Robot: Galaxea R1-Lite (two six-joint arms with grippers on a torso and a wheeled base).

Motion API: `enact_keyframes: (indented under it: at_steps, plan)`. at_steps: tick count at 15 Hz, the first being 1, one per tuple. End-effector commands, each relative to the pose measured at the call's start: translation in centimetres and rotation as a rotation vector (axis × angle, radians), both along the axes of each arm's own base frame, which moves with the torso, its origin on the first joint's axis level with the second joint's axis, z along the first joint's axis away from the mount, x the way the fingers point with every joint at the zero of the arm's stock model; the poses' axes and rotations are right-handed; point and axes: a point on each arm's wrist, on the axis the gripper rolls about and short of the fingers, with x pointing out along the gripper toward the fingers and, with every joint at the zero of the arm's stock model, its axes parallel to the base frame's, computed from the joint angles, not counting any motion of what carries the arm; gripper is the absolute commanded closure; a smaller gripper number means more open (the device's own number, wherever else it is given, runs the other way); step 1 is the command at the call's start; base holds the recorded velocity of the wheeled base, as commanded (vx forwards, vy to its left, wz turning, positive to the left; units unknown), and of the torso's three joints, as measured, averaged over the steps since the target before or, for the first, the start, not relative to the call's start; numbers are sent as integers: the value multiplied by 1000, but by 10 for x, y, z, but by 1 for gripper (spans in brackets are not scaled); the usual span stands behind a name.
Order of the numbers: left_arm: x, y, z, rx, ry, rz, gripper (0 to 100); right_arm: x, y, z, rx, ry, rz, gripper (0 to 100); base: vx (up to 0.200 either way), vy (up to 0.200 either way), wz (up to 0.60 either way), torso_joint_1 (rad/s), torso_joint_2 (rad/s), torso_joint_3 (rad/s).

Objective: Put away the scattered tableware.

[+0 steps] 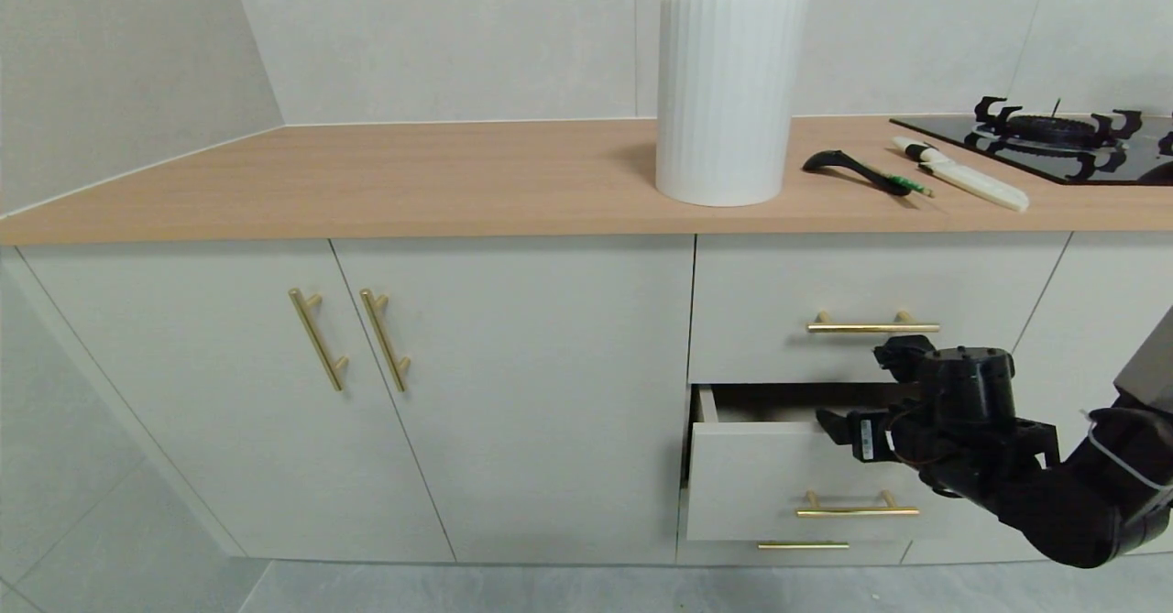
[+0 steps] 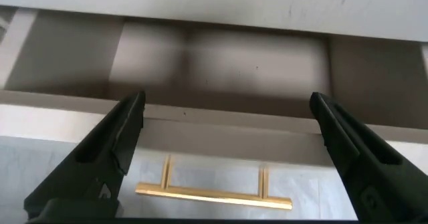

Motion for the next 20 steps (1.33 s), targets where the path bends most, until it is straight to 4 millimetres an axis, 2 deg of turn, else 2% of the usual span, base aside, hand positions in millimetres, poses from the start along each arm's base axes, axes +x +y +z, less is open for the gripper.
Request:
enact_keyframes:
  at_steps: [1, 9, 16, 20]
  plan:
    - [0, 0, 0, -1, 1, 1, 0, 4, 1, -11, -2, 14, -7, 0, 0, 0, 0, 0, 0, 0]
    - [0, 0, 0, -1, 1, 1, 0, 2, 0, -7, -18, 33, -23, 0, 0, 0, 0, 0, 0, 0]
    - [0, 0, 0, -1, 1, 1, 0, -17, -4, 25, -35, 120, -9, 0, 0, 0, 0, 0, 0, 0]
    - [0, 0, 0, -1, 1, 1, 0, -22, -3, 28, -47, 160, -1, 0, 0, 0, 0, 0, 0, 0]
